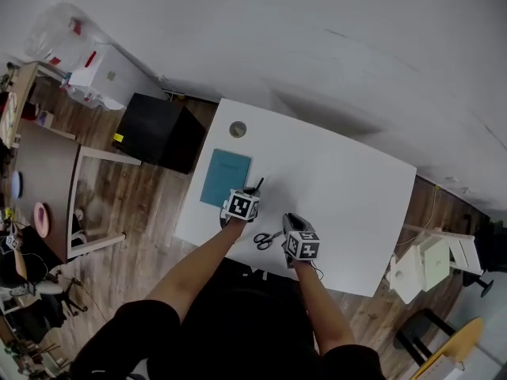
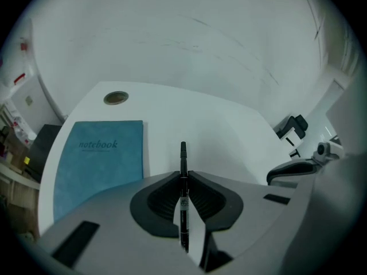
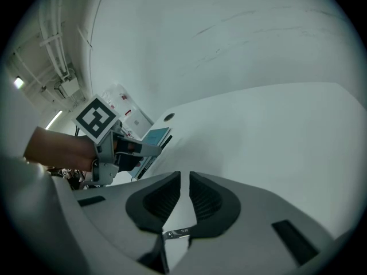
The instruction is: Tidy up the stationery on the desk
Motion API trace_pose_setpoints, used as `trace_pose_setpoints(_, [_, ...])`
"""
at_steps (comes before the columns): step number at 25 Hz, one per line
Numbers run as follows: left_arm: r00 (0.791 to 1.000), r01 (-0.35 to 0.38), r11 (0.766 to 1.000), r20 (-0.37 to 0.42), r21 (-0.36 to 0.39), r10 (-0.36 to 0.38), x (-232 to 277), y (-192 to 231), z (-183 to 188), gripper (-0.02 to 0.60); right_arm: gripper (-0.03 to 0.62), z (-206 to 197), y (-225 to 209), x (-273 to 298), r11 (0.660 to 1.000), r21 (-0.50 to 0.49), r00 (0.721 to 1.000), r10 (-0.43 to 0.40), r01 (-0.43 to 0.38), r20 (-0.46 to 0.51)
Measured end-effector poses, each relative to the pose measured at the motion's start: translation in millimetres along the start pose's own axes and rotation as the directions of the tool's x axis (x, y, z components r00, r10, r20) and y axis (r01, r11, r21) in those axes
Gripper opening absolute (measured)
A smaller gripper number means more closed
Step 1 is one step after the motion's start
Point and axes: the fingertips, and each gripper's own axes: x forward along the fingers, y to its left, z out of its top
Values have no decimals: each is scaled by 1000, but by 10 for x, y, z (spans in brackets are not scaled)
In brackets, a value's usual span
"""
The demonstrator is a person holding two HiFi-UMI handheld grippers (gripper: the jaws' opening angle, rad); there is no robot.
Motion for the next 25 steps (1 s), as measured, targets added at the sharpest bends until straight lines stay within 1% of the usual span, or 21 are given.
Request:
trace_pose_setpoints(4, [998, -70, 997, -11, -46, 69, 35, 223, 19, 52, 66, -43, -17, 1, 1000, -27, 1000, -9, 8, -17])
trace_pose_setpoints(10, [995, -95, 986, -23, -137, 93, 66, 379, 50, 52, 66, -35, -95, 10, 999, -26, 1000, -20, 20, -24])
trace_pose_setpoints(14, [993, -113, 984, -39, -136, 108, 89, 404, 21, 52, 66, -26, -115, 12, 1000, -16, 1000, -20, 19, -23])
trace_pose_setpoints(20, [993, -118, 977, -30, -179, 115, 123, 398, 19, 54, 66, -34, -174, 15, 1000, -4, 999, -25, 24, -21])
trace_pose_setpoints(22, [992, -128, 976, -29, -175, 124, 128, 393, 25, 54, 66, -32, -183, 16, 1000, 1, 1000, -20, 20, -16])
trace_pose_setpoints(25, [990, -143, 978, -28, -150, 140, 129, 397, 37, 54, 66, -15, -169, 11, 1000, 10, 1000, -10, 10, -3])
